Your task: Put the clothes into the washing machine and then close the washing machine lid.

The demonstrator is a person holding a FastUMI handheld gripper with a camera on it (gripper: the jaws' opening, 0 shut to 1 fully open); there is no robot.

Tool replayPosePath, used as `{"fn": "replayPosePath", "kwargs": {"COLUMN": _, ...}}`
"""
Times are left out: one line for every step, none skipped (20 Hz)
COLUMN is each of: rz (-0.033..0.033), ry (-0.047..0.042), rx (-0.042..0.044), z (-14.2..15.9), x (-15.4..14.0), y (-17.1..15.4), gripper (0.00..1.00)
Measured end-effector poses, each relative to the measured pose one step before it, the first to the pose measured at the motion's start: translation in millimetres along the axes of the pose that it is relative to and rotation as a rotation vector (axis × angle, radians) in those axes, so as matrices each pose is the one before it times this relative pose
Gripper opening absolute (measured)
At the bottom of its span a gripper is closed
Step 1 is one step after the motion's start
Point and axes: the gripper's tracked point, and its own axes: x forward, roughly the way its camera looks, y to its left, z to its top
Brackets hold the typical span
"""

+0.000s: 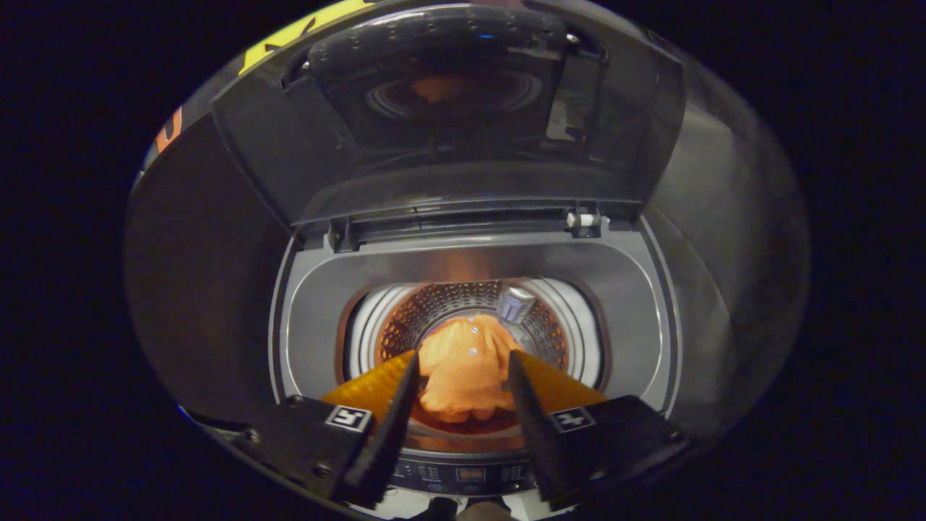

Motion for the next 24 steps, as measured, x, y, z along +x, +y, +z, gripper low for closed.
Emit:
{"fn": "replayPosePath", "kwargs": {"rz": -0.00925, "ry": -0.00475, "rx": -0.00039, "z": 0.63, "x": 0.16, "y": -1.24, "gripper": 0.71}}
{"fn": "replayPosePath", "kwargs": {"rz": -0.00613, "ry": -0.00429, "rx": 0.00179, "z": -0.51, "x": -2.46, "y": -1.41, "gripper": 0.82}}
{"fn": "replayPosePath", "kwargs": {"rz": -0.00501, "ry": -0.00128, "rx": 0.00322, "z": 0.03, "x": -0.13, "y": -0.6, "gripper": 0.82}}
{"fn": "replayPosePath", "kwargs": {"rz": -0.00479, "ry": -0.005, "rx": 0.00162, "z": 0.81, "x": -0.39, "y": -1.65, "gripper": 0.82}}
{"fn": "replayPosePath", "kwargs": {"rz": -0.00679, "ry": -0.00721, "rx": -0.00072, "z": 1.82, "x": -0.97, "y": -0.47, "gripper": 0.82}}
{"fn": "replayPosePath", "kwargs": {"rz": -0.00453, "ry": -0.00931, "rx": -0.00427, "z": 1.0, "x": -0.52, "y": -0.56, "gripper": 0.82}}
{"fn": "replayPosePath", "kwargs": {"rz": -0.00638, "ry": -0.00849, "rx": -0.0079, "z": 1.55, "x": -0.42, "y": -0.95, "gripper": 0.82}}
{"fn": "replayPosePath", "kwargs": {"rz": -0.00483, "ry": -0.01043, "rx": -0.00777, "z": 0.18, "x": -2.76, "y": -2.36, "gripper": 0.82}}
{"fn": "replayPosePath", "kwargs": {"rz": -0.0029, "ry": -0.00784, "rx": -0.00931, "z": 1.85, "x": -1.25, "y": -0.43, "gripper": 0.82}}
{"fn": "replayPosePath", "kwargs": {"rz": -0.00388, "ry": -0.01366, "rx": -0.00712, "z": 2.51, "x": -2.32, "y": -1.11, "gripper": 0.82}}
{"fn": "replayPosePath", "kwargs": {"rz": -0.00486, "ry": -0.01139, "rx": -0.00746, "z": 2.58, "x": -2.48, "y": -0.8, "gripper": 0.82}}
{"fn": "replayPosePath", "kwargs": {"rz": -0.00287, "ry": -0.01418, "rx": -0.0053, "z": 2.62, "x": -2.73, "y": -1.04, "gripper": 0.82}}
{"fn": "replayPosePath", "kwargs": {"rz": -0.00099, "ry": -0.02088, "rx": -0.00541, "z": 4.61, "x": -3.99, "y": -0.25, "gripper": 0.82}}
{"fn": "replayPosePath", "kwargs": {"rz": -0.00397, "ry": -0.02067, "rx": -0.00563, "z": 4.57, "x": -4.04, "y": -1.61, "gripper": 0.82}}
{"fn": "replayPosePath", "kwargs": {"rz": 0.00105, "ry": -0.02673, "rx": -0.00451, "z": 7.37, "x": -6.65, "y": 0.71, "gripper": 0.82}}
{"fn": "replayPosePath", "kwargs": {"rz": 0.00055, "ry": -0.0296, "rx": -0.00384, "z": 8.02, "x": -7.33, "y": -0.24, "gripper": 0.82}}
{"fn": "replayPosePath", "kwargs": {"rz": -0.00192, "ry": -0.02744, "rx": -0.00503, "z": 9.56, "x": -7.7, "y": -1.02, "gripper": 0.82}}
{"fn": "replayPosePath", "kwargs": {"rz": -0.00485, "ry": -0.02371, "rx": -0.00371, "z": 7.72, "x": -5.41, "y": -1.68, "gripper": 0.82}}
{"fn": "replayPosePath", "kwargs": {"rz": 0.00217, "ry": -0.02876, "rx": 0.0019, "z": 10.72, "x": -7.21, "y": -0.46, "gripper": 0.82}}
{"fn": "replayPosePath", "kwargs": {"rz": 0.0065, "ry": -0.03036, "rx": 0.00123, "z": 9.56, "x": -4.44, "y": 0.91, "gripper": 0.82}}
{"fn": "replayPosePath", "kwargs": {"rz": 0.00027, "ry": -0.02623, "rx": 0.00171, "z": 10.13, "x": -6.17, "y": 0.91, "gripper": 0.82}}
{"fn": "replayPosePath", "kwargs": {"rz": 0.00597, "ry": -0.0301, "rx": 0.00297, "z": 11.42, "x": -8.3, "y": 2.75, "gripper": 0.82}}
{"fn": "replayPosePath", "kwargs": {"rz": 0.00241, "ry": -0.02656, "rx": 0.00087, "z": 11.81, "x": -5.18, "y": 1.13, "gripper": 0.82}}
{"fn": "replayPosePath", "kwargs": {"rz": -0.00113, "ry": -0.02637, "rx": 0.0006, "z": 10.93, "x": -5.5, "y": -1.34, "gripper": 0.82}}
